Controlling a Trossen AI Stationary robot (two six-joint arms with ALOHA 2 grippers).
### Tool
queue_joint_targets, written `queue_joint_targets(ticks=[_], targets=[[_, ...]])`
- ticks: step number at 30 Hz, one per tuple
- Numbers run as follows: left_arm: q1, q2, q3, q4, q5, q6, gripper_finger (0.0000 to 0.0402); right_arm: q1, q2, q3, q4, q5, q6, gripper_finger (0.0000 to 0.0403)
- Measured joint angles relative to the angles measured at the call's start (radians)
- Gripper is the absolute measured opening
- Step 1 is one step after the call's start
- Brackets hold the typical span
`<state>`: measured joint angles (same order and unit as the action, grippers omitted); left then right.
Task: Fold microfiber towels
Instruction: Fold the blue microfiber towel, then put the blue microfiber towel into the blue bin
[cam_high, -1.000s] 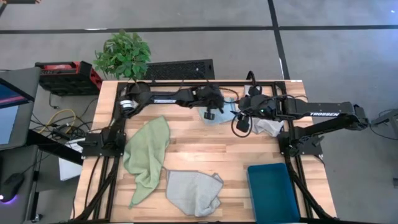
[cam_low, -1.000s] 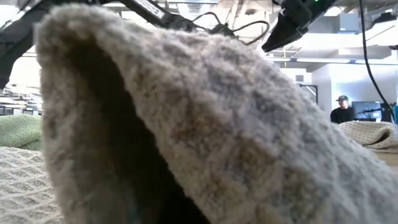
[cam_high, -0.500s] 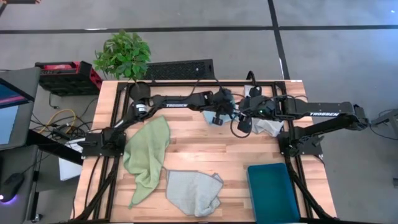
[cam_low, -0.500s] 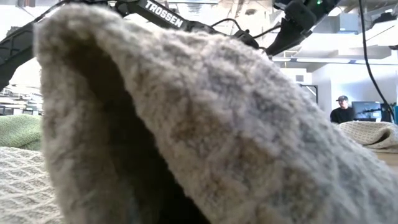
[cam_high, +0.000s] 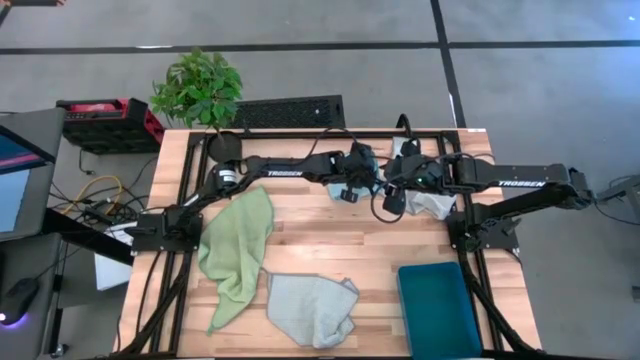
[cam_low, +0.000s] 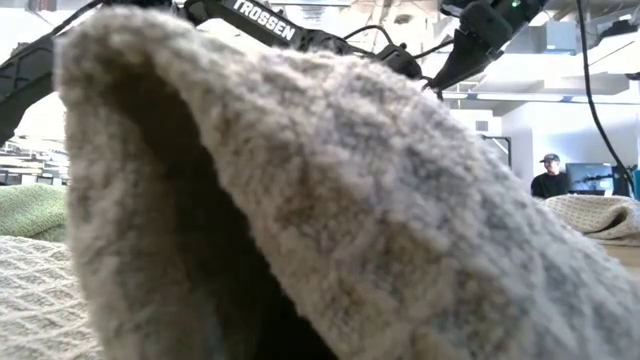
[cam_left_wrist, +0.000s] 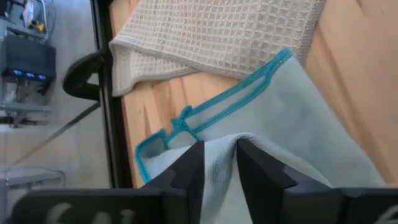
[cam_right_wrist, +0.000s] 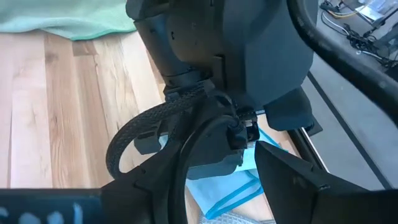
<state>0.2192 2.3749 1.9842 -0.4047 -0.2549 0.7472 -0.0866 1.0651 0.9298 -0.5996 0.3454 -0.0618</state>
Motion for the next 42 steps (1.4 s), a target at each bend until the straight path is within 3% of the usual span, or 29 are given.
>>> queue_joint_targets(ticks=[11, 19, 24, 31, 38, 42], targets=[[-0.042, -0.05, 0.0, -0.137, -0.061, -0.089, 0.0108, 0.0, -0.095, 0.0, -0.005, 0.015, -0.028, 0.0228], [-0.042, -0.185, 0.0, -0.33, 0.092, -0.198, 0.0109, -0.001, -0.094, 0.0, -0.117, 0.026, -0.096, 0.0228], [-0.033, -0.274, -0.002, -0.43, 0.197, -0.252, 0.0109, 0.0, -0.024, -0.009, -0.133, 0.012, -0.145, 0.0228], [-0.045, -0.415, -0.001, -0.532, 0.193, -0.33, 0.0109, -0.005, 0.125, -0.019, -0.113, -0.005, -0.211, 0.0228], [-0.097, -0.563, -0.001, -0.592, 0.049, -0.4, 0.0109, -0.008, 0.296, -0.018, -0.034, -0.011, -0.299, 0.0228], [-0.13, -0.638, -0.002, -0.641, 0.029, -0.444, 0.0109, -0.008, 0.407, -0.018, 0.039, -0.068, -0.322, 0.0228]])
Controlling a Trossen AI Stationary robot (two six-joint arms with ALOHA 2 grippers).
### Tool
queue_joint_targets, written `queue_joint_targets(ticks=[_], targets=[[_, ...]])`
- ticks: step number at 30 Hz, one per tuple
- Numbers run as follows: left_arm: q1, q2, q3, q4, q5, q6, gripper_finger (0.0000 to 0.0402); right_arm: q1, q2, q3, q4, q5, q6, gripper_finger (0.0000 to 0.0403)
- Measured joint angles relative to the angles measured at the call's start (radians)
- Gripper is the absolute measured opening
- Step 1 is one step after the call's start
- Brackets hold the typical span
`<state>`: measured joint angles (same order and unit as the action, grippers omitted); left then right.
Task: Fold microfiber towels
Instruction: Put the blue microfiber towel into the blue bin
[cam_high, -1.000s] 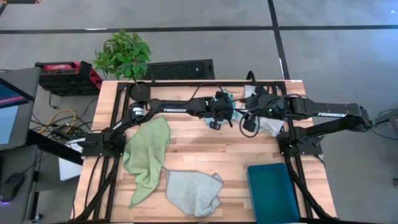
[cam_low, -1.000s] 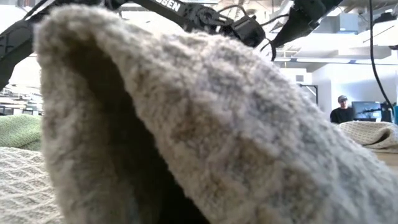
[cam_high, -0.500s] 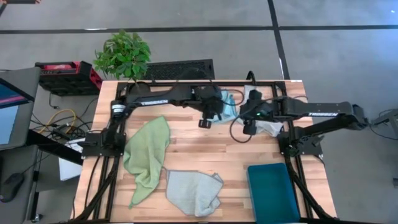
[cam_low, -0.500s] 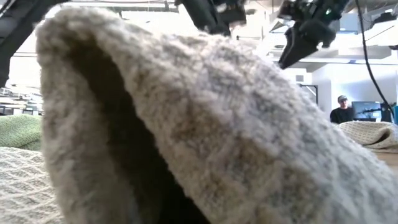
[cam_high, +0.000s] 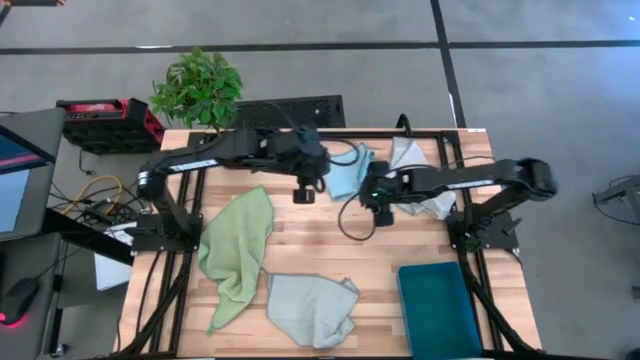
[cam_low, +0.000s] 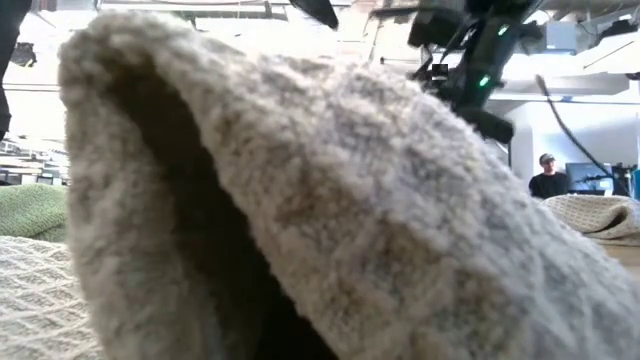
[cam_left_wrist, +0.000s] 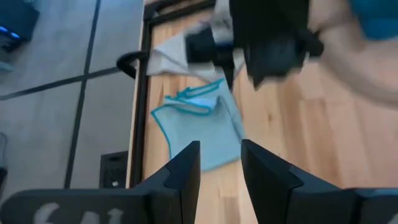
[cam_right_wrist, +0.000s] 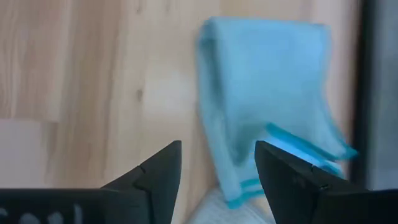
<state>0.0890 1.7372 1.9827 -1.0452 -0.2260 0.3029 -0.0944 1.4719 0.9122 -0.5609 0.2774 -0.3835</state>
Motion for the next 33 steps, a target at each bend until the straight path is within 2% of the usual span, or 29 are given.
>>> queue_joint_targets(ticks=[9, 15, 33], targets=[[-0.051, -0.083, 0.0, -0.155, -0.013, -0.105, 0.0109, -0.008, 0.174, 0.06, 0.073, -0.002, -0.01, 0.0228], [-0.074, -0.097, -0.011, -0.242, -0.043, -0.155, 0.0109, -0.03, 0.173, 0.08, 0.079, 0.0, 0.003, 0.0228], [-0.085, -0.098, -0.011, -0.284, -0.05, -0.145, 0.0109, -0.039, 0.168, 0.092, 0.075, -0.018, -0.013, 0.0228]])
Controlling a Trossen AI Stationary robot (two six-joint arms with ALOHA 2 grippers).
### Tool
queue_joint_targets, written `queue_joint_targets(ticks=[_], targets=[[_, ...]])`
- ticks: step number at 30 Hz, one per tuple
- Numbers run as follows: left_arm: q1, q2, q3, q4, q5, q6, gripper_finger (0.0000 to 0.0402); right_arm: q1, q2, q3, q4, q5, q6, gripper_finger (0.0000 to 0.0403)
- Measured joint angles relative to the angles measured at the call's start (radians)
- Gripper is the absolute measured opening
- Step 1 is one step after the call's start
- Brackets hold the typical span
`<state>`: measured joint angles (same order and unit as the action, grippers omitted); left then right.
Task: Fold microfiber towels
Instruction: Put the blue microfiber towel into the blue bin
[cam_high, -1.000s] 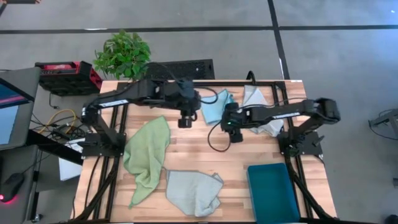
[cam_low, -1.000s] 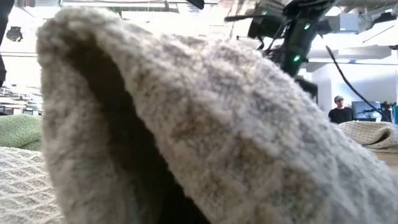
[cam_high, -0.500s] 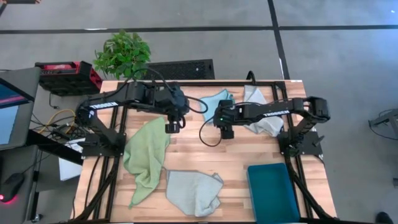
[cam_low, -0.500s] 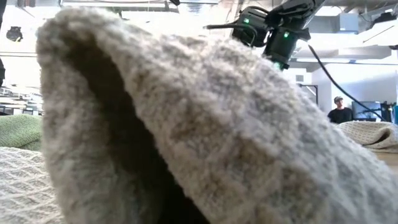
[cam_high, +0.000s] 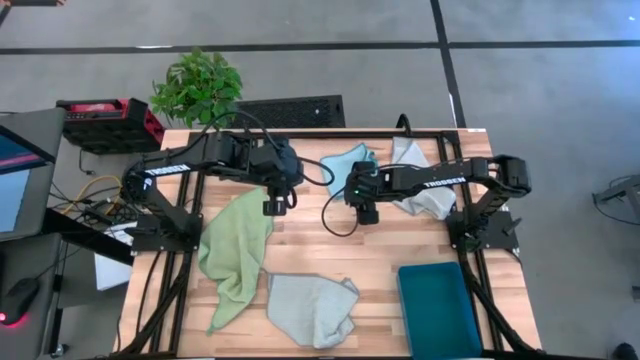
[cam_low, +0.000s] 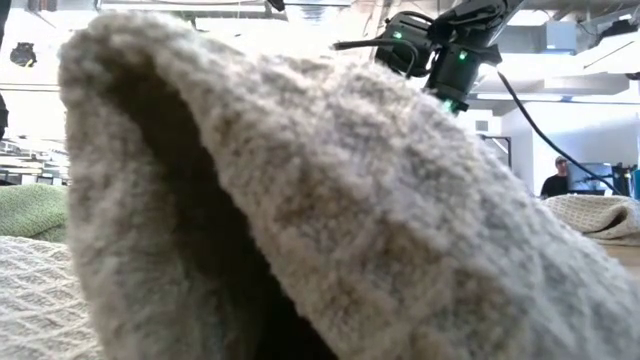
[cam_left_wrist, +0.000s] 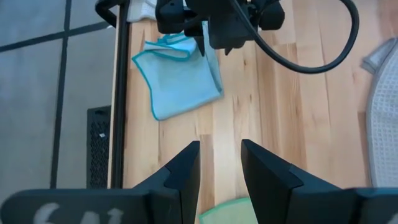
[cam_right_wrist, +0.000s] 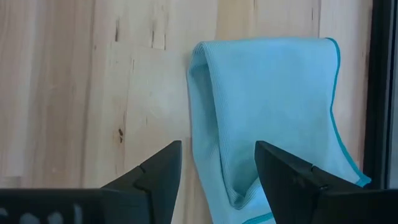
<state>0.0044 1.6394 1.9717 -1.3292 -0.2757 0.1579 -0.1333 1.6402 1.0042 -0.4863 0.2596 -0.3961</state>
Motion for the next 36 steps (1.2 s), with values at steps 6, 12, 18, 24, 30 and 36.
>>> queue_joint_targets(ticks=[6, 12, 18, 24, 30, 36], targets=[[0.0, 0.0, 0.0, -0.031, 0.001, -0.022, 0.0109, -0.002, 0.0, 0.0, 0.0, 0.0, -0.032, 0.0228], [0.0, 0.0, 0.0, -0.051, 0.001, -0.023, 0.0109, -0.027, 0.007, -0.001, -0.004, -0.035, -0.031, 0.0228], [0.0, 0.0, 0.0, -0.052, 0.0, -0.023, 0.0109, -0.059, 0.06, -0.001, 0.004, -0.079, -0.031, 0.0228], [0.0, 0.0, 0.0, -0.052, 0.0, -0.023, 0.0109, -0.089, 0.146, -0.003, 0.009, -0.071, -0.039, 0.0228], [0.0, 0.0, 0.0, -0.053, 0.0, -0.02, 0.0109, -0.108, 0.175, 0.002, 0.013, -0.041, -0.048, 0.0228], [0.0, 0.0, 0.0, -0.053, 0.001, -0.019, 0.0109, -0.115, 0.17, 0.0, 0.018, -0.043, -0.052, 0.0228]])
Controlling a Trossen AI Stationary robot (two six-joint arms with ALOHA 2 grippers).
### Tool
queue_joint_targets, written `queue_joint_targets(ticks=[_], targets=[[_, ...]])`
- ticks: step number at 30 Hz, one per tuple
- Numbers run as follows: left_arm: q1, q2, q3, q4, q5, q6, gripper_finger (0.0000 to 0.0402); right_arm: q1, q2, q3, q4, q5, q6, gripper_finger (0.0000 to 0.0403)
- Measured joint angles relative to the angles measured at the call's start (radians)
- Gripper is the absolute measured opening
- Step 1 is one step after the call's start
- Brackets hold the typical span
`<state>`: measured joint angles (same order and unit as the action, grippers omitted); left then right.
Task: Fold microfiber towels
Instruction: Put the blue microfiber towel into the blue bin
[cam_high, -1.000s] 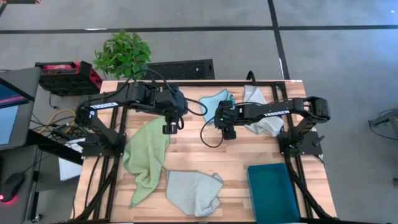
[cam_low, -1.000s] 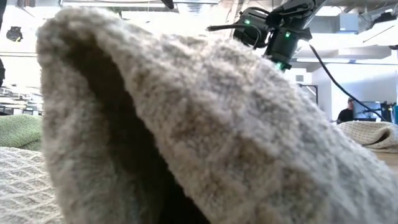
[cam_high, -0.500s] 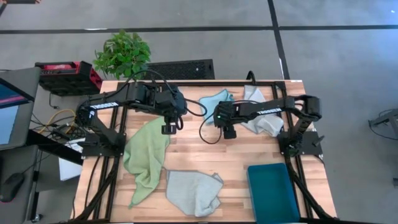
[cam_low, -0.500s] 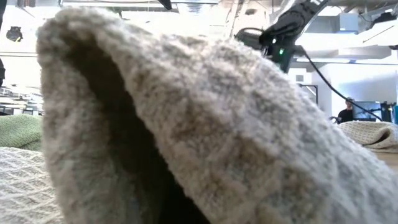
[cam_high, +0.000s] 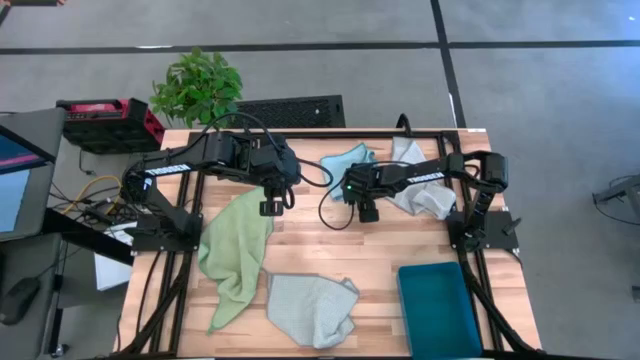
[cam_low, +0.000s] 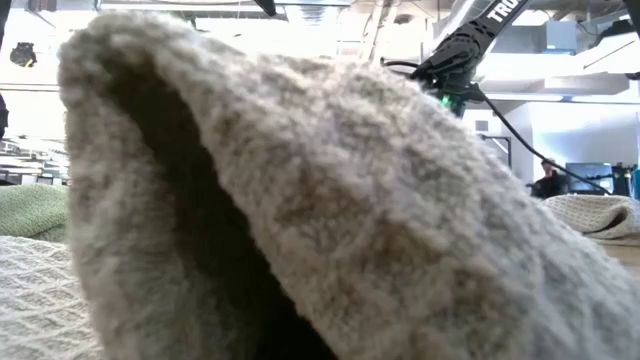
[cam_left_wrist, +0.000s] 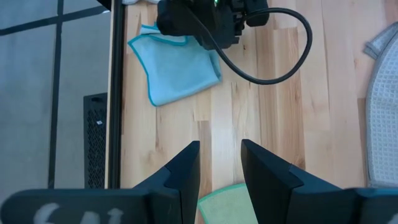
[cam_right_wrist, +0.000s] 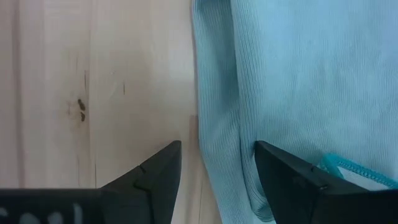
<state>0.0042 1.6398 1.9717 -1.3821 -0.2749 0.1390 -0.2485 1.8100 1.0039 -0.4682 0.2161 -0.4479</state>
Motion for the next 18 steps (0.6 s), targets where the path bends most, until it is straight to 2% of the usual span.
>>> queue_joint_targets(ticks=[18], targets=[[0.0, 0.0, 0.0, -0.031, 0.001, -0.022, 0.0109, -0.02, 0.0, -0.002, 0.008, -0.011, -0.033, 0.0228]])
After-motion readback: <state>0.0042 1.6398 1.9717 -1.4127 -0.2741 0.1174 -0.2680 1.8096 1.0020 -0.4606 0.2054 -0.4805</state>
